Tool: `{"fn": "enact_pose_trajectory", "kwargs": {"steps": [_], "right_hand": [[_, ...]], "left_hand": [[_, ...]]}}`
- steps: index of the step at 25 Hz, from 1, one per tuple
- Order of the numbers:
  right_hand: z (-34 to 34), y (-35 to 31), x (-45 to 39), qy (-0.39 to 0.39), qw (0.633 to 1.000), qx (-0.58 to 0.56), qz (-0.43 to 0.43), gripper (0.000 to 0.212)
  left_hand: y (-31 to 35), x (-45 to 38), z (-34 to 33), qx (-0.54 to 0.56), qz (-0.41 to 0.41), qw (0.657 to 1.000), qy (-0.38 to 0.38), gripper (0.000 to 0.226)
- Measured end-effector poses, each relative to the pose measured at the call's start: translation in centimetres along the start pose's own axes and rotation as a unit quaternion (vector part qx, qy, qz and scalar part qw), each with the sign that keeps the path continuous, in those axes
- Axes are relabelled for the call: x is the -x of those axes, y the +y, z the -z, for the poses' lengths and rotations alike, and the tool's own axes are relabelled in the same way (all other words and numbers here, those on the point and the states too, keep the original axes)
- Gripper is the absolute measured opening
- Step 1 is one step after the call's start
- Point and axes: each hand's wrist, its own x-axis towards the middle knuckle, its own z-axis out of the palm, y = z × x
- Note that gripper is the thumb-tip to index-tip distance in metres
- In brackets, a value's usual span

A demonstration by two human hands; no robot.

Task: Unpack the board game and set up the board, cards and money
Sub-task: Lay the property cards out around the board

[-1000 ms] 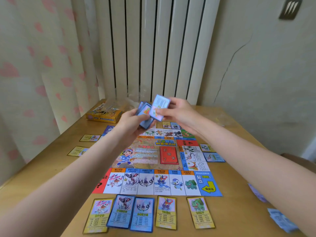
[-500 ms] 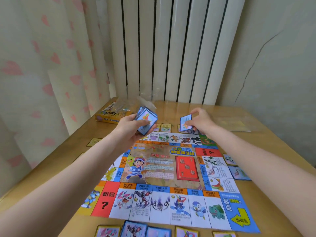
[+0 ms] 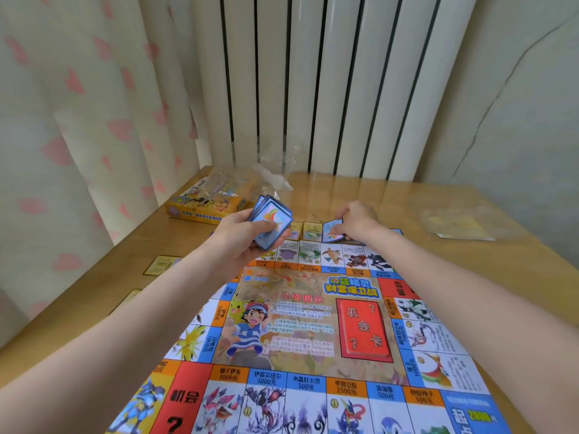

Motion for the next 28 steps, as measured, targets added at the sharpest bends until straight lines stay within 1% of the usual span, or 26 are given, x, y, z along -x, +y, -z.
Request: {"fn": "enact_pose_trajectory", "kwargs": {"steps": [2,6,11,15,17,19,20,22,24,28], "right_hand": [[-0.3,-0.3,0.0,-0.003,0.999,0.031,0.012,0.036],[-1.0,-1.0,0.0,-0.010,0.998,0.058,0.023,0.036],[-0.6,-0.7,0.0,0.009,0.994,0.101,0.030,0.033],[-0.7,-0.3,0.1,0.008,0.991,0.131,0.023,0.028],[-0.7,-0.3,0.0,0.018,0.991,0.133,0.027,0.025],[-0.5,-0.6,0.2,0.037,0.991,0.119,0.050,0.022],[-0.5,-0.8,0.3,0.034,0.990,0.117,0.072,0.021],[-0.8,-1.3,0.7,-0.003,0.983,0.148,0.110,0.025],[-1.6,-1.7,0.8,-0.037,0.976,0.183,0.110,0.030],[-2.6,-2.1,0.7,-0.041,0.975,0.191,0.102,0.033]], "left_hand": [[-0.1,0.0,0.1,0.001,0.000,1.000,-0.002,0.025],[-0.1,0.1,0.3,0.005,0.000,1.000,0.003,0.025],[-0.2,0.3,0.4,-0.002,0.000,1.000,0.008,0.023],[-0.2,0.3,0.3,-0.001,0.002,1.000,0.008,0.024],[-0.1,0.4,0.4,-0.001,0.001,1.000,0.011,0.024],[-0.1,0.4,0.5,-0.002,0.000,1.000,0.014,0.025],[0.0,0.4,0.6,0.000,0.000,1.000,0.016,0.026],[-0.1,0.4,0.7,0.005,0.000,1.000,0.019,0.026],[-0.1,0.4,0.7,0.005,0.002,1.000,0.018,0.026],[-0.2,0.4,0.8,0.007,0.003,1.000,0.022,0.028]]}}
